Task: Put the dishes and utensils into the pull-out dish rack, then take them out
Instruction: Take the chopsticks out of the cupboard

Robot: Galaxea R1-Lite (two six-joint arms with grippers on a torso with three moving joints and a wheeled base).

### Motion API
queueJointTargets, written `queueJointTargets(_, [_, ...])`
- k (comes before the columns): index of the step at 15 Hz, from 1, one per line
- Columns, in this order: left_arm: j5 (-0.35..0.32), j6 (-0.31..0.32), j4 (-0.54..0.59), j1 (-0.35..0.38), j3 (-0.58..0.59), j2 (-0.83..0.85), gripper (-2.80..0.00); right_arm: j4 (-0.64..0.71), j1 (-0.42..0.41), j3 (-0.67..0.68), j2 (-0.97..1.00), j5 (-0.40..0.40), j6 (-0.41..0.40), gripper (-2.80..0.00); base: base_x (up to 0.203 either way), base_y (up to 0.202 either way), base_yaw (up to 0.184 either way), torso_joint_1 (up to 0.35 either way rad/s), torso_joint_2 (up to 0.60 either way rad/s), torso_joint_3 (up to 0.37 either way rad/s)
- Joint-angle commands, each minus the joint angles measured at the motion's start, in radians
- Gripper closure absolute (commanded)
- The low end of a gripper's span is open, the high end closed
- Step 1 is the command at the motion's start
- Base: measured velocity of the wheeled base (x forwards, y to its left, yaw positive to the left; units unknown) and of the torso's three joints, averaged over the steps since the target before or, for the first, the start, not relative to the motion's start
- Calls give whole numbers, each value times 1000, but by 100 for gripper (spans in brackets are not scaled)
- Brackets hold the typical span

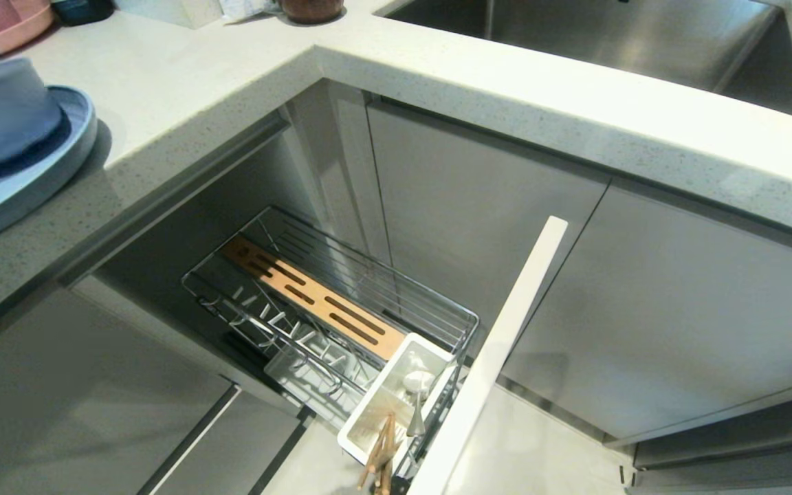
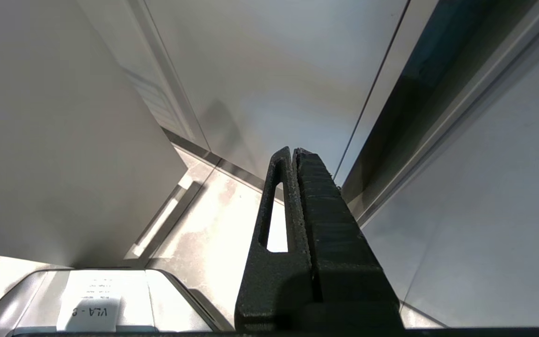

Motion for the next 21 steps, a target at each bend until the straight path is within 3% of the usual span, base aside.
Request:
queueJointTargets(1, [0, -5, 3, 3, -30, -8, -280, 0, 0, 2, -3, 0, 0, 0, 0, 0, 0, 0, 0, 0])
queueJointTargets(6, [11, -22, 4, 5, -83, -24, -280, 0, 0, 2, -3, 0, 1, 0, 0, 0, 0, 0, 0, 0])
queueJointTargets(7, [22, -21, 3, 5, -96, -27, -236, 0, 0, 2, -4, 0, 0, 0, 0, 0, 0, 0, 0, 0])
queueJointTargets(8, [33, -21, -3, 5, -123, -29, 0, 0, 0, 2, -4, 0, 0, 0, 0, 0, 0, 0, 0, 0])
queueJointTargets(11, [70, -34, -51, -4, -217, -30, 0, 0, 0, 2, -3, 0, 0, 0, 0, 0, 0, 0, 0, 0])
queueJointTargets(13, [79, -139, -123, -54, -324, -13, 0, 0, 0, 2, -3, 0, 0, 0, 0, 0, 0, 0, 0, 0])
queueJointTargets(15, [129, -339, -181, -169, -421, 19, 0, 0, 0, 2, -3, 0, 0, 0, 0, 0, 0, 0, 0, 0])
queueJointTargets(17, [187, -476, -228, -277, -434, 42, 0, 0, 0, 2, -3, 0, 0, 0, 0, 0, 0, 0, 0, 0])
queueJointTargets(21, [205, -519, -206, -540, -426, 107, 0, 0, 0, 2, -3, 0, 0, 0, 0, 0, 0, 0, 0, 0])
